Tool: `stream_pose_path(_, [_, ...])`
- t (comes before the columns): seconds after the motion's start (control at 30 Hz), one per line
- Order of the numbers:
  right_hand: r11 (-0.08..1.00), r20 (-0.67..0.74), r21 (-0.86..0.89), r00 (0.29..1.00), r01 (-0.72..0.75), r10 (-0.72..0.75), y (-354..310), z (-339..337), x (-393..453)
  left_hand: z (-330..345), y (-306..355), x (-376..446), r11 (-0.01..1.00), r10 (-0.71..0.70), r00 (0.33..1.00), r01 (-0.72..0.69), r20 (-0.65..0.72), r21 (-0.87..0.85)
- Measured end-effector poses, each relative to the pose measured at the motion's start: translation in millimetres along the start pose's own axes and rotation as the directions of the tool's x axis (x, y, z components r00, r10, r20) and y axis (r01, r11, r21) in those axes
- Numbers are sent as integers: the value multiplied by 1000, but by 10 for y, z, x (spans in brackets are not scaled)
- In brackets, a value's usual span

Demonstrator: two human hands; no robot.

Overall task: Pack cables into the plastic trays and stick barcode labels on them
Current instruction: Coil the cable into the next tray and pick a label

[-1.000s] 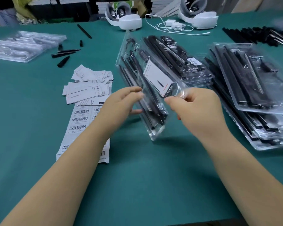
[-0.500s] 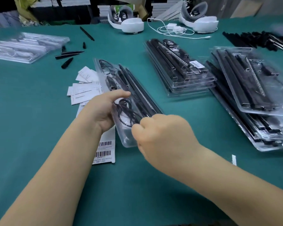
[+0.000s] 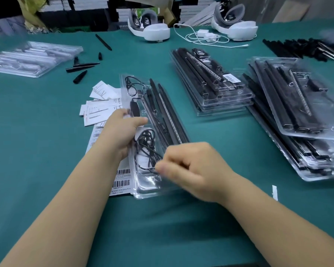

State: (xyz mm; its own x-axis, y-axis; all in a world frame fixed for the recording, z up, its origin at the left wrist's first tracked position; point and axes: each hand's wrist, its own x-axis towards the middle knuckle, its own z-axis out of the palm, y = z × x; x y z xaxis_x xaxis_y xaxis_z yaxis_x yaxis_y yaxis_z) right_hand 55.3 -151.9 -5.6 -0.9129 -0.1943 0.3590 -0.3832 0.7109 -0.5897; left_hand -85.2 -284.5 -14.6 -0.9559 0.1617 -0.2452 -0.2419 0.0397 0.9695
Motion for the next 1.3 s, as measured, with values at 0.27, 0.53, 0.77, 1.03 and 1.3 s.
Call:
stream_pose_path(0.27, [940, -174, -3, 926, -342, 336, 385, -97, 95, 95, -49, -75, 1000, -18, 996, 17, 90, 8])
stream_pose_path(0.53, [371, 124, 740, 656, -561, 745, 522, -164, 162, 34, 73, -189, 997, -72, 969, 79, 237, -17])
stream_pose_path(0.77, [352, 230, 709, 671, -611, 705, 574, -95, 155, 43, 28, -169, 993, -112, 972, 104, 207, 49])
stream_pose_path(1.03, [490, 188, 597, 705, -635, 684, 601, -83, 128, 62, -44, -135, 983, -178, 982, 175, 59, 49])
stream_pose_path(1.3, [569, 124, 558, 739, -603, 662, 541, -93, 92, 36, -15, -112, 987, -132, 988, 139, 87, -81])
